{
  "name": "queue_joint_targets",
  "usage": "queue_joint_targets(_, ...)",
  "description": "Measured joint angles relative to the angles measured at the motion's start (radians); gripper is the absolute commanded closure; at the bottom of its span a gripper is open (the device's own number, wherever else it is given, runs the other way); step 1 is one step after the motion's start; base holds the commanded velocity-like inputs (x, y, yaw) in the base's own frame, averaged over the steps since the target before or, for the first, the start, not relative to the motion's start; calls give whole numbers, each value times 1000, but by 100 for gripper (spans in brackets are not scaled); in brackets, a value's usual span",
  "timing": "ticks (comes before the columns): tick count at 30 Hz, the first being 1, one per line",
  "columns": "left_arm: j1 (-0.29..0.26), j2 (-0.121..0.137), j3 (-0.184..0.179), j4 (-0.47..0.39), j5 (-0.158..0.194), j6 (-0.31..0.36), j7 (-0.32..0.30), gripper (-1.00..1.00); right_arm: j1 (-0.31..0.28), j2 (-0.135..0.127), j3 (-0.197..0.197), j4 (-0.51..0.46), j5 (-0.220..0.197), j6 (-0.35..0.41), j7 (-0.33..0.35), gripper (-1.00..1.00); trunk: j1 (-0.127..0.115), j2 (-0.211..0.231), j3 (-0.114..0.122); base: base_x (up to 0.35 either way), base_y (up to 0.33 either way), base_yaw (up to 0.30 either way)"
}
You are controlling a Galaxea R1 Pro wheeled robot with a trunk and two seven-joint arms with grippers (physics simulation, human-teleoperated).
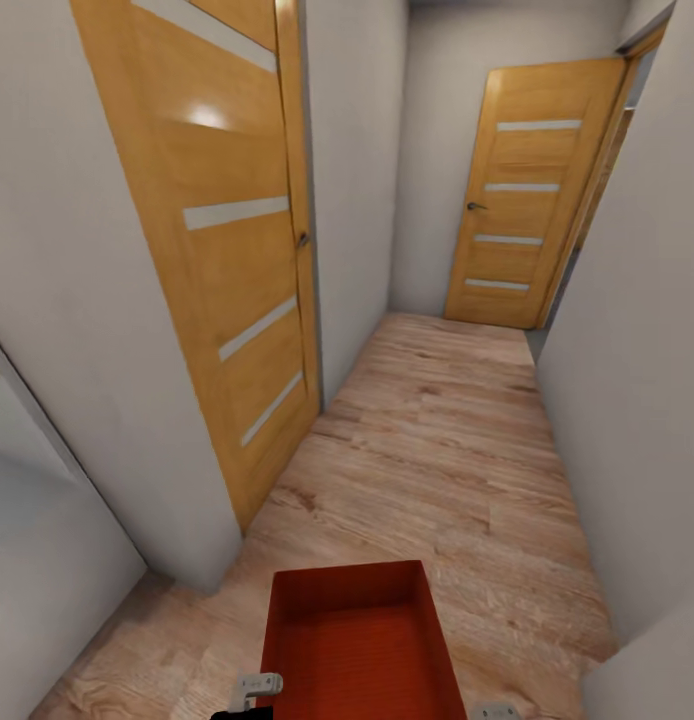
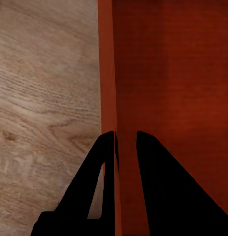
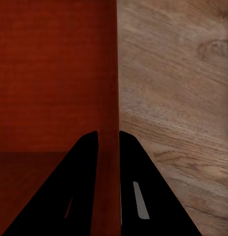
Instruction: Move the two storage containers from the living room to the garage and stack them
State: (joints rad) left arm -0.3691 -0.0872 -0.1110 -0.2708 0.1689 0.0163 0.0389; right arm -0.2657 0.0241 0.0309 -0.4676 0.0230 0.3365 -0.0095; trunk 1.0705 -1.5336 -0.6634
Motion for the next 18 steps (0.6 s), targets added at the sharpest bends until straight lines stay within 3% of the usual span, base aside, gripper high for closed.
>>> queue_joint_targets(18,0,0,-1,1,1,-4,0,100,0,0,0,0,2,-3,1,100,0,0,0,338,0,-114)
